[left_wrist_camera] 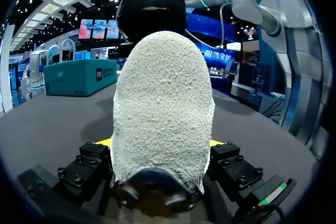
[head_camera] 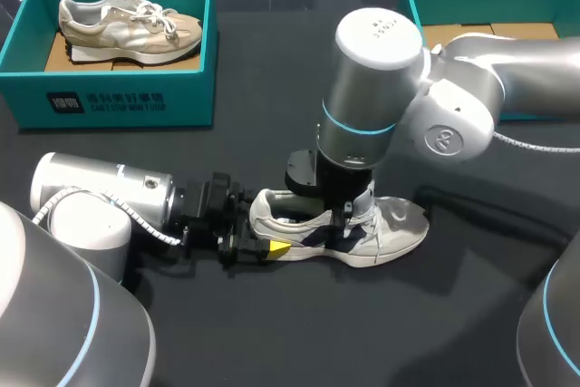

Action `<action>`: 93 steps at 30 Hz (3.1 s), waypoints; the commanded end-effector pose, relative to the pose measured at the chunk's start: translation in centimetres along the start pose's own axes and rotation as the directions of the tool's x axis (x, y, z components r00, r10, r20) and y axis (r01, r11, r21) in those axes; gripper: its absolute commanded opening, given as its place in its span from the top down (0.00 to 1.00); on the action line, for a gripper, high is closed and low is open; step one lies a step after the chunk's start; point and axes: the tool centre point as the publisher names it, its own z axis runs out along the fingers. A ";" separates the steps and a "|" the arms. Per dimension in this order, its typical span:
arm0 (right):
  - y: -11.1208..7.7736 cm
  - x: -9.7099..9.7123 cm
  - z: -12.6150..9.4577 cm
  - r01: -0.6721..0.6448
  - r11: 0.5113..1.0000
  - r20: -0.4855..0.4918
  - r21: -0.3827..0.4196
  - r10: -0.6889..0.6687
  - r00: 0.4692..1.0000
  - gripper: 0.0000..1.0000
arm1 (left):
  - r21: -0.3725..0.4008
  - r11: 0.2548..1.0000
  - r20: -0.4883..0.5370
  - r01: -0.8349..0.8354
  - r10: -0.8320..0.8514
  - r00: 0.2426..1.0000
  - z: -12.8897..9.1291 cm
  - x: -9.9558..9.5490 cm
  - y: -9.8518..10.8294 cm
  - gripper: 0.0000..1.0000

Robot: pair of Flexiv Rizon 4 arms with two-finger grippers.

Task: Take the shoe out of the shoebox, open the shoe tongue, remove and reinsert the insole, then place the shoe into the shoebox

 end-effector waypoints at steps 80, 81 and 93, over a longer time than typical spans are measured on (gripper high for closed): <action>4.7 0.0 -6.8 0.422 0.851 0.140 -0.313 -0.398 0.906 1.00 | -0.003 1.000 0.001 0.001 -0.001 1.000 0.3 -0.1 0.0 1.00; 4.9 0.0 -6.8 0.423 0.850 0.132 -0.313 -0.402 0.906 1.00 | -0.003 1.000 0.001 0.001 -0.001 1.000 0.3 -0.1 0.0 1.00; 5.6 0.5 -5.9 0.414 0.848 0.067 -0.329 -0.417 0.907 1.00 | -0.003 1.000 0.001 0.001 -0.001 1.000 0.3 -0.1 0.0 1.00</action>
